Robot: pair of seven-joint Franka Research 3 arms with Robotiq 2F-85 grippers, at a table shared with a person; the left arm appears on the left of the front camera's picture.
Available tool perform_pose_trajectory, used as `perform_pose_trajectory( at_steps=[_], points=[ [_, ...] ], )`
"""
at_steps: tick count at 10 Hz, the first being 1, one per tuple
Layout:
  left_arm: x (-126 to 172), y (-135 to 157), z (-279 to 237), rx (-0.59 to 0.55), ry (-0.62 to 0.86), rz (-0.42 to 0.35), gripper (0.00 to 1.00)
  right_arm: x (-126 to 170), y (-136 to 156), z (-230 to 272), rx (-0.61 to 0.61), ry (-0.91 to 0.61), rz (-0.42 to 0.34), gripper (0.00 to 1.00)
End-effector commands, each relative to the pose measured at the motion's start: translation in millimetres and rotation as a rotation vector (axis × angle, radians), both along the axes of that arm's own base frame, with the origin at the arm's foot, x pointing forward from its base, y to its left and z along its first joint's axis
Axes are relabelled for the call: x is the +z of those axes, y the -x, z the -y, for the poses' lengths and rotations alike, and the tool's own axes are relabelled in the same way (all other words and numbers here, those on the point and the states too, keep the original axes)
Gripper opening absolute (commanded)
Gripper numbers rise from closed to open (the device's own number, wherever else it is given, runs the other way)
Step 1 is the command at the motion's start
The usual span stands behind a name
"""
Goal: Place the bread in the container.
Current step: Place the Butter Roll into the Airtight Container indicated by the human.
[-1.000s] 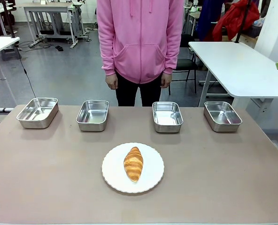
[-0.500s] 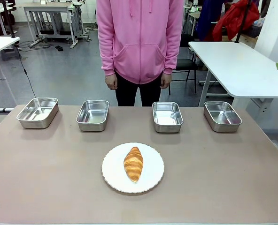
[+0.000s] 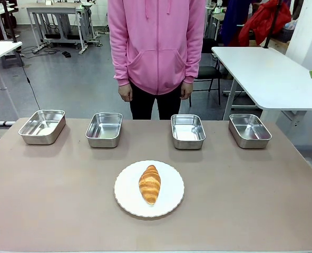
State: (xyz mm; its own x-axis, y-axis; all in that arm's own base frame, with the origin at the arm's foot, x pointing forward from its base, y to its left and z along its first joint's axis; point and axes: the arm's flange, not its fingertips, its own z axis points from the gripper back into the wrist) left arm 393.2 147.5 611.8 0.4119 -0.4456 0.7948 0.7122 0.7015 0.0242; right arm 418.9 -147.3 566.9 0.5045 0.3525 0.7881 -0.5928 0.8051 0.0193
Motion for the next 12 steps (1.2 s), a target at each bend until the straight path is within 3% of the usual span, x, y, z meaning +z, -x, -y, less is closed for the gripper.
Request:
perform_pose_trajectory(
  at_steps=[1,12],
  points=[
    [1.2,1.0,1.2,-0.008,0.003,0.007,1.00,-0.5,-2.7,1.4,0.015,-0.014,0.024,1.00],
    [1.2,1.0,1.2,-0.008,0.003,0.007,1.00,-0.5,-2.7,1.4,0.015,-0.014,0.024,1.00]
  ],
)
